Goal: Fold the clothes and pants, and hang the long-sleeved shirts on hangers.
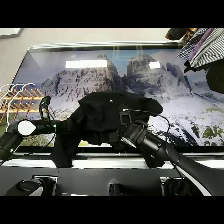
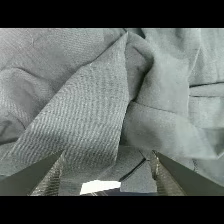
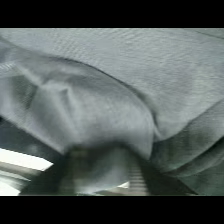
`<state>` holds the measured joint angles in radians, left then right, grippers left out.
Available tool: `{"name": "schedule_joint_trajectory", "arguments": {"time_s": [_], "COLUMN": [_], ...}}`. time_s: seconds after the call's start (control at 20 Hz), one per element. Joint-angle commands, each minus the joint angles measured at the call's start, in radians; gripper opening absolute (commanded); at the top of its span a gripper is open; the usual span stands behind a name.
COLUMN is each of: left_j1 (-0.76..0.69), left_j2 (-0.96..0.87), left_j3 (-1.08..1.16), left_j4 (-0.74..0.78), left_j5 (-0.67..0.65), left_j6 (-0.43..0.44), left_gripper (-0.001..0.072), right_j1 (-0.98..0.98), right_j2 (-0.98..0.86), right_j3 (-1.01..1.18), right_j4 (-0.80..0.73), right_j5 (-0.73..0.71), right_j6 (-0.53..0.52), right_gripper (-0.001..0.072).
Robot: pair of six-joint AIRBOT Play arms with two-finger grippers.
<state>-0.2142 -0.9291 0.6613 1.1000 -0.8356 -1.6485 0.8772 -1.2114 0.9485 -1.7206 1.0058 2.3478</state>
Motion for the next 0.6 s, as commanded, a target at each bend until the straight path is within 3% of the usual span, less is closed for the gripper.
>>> {"name": "schedule_joint_trajectory", "arguments": {"time_s": [0.0, 0.2, 0.55], "left_j1": [-0.027, -0.152, -0.357], "left_j2": [-0.005, -0.005, -0.024], "left_j3": [-0.001, -0.032, -0.061], "left_j4": [0.000, 0.000, 0.000], "left_j5": [-0.009, 0.035, 0.291], "left_j6": [-0.001, 0.000, -0.035], "left_gripper": [0.0619, 0.0619, 0.0619], "right_j1": [0.002, 0.002, -0.064], "right_j2": [-0.011, 0.014, 0.019], "right_j3": [0.019, 0.117, 0.205], "right_j4": [-0.095, -0.160, -0.159], "right_j5": [0.065, 0.256, 0.280], "right_j6": [0.103, 0.130, 0.135], "right_gripper": [0.0048, 0.0047, 0.0047]}}
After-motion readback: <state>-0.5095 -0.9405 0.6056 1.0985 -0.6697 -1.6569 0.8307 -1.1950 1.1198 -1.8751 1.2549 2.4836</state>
